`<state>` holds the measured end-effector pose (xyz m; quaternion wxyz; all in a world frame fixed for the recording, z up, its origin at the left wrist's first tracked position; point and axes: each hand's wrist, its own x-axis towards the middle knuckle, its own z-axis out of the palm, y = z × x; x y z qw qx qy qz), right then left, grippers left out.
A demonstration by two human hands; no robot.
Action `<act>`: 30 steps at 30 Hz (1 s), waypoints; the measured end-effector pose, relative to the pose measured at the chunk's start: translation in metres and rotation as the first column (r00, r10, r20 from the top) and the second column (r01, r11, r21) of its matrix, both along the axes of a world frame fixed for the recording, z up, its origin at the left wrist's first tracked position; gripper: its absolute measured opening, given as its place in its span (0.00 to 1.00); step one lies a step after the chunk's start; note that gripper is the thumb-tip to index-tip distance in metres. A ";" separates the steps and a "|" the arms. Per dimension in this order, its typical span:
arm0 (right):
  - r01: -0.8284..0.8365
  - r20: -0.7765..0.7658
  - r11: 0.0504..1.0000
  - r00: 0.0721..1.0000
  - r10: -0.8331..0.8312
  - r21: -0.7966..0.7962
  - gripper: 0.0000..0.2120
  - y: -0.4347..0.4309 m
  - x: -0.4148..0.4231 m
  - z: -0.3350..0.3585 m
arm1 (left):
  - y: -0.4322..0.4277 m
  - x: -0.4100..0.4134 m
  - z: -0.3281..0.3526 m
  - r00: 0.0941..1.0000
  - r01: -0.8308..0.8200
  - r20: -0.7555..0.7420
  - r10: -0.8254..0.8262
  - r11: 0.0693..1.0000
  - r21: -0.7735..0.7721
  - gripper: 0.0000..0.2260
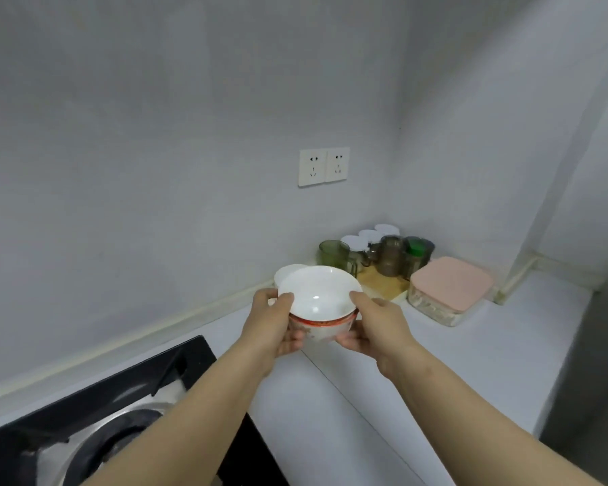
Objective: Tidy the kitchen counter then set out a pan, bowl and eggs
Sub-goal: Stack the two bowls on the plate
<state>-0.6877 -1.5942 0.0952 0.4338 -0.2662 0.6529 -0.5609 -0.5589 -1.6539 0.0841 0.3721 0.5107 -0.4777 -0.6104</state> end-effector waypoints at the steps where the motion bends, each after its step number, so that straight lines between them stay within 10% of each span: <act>1: -0.041 0.017 0.999 0.999 0.041 0.003 0.08 -0.022 -0.011 -0.004 | -0.016 -0.010 -0.003 0.999 -0.046 0.003 0.046 0.999 -0.006 0.07; 15: -0.400 -0.042 0.915 0.915 0.402 0.049 0.11 -0.198 -0.098 -0.012 | -0.136 -0.086 -0.015 0.889 -0.429 0.101 0.447 0.889 -0.160 0.08; 30: -0.441 -0.061 0.884 0.889 0.454 0.153 0.09 -0.274 -0.121 -0.070 | -0.186 -0.107 -0.047 0.800 -0.484 0.361 0.480 0.871 -0.084 0.04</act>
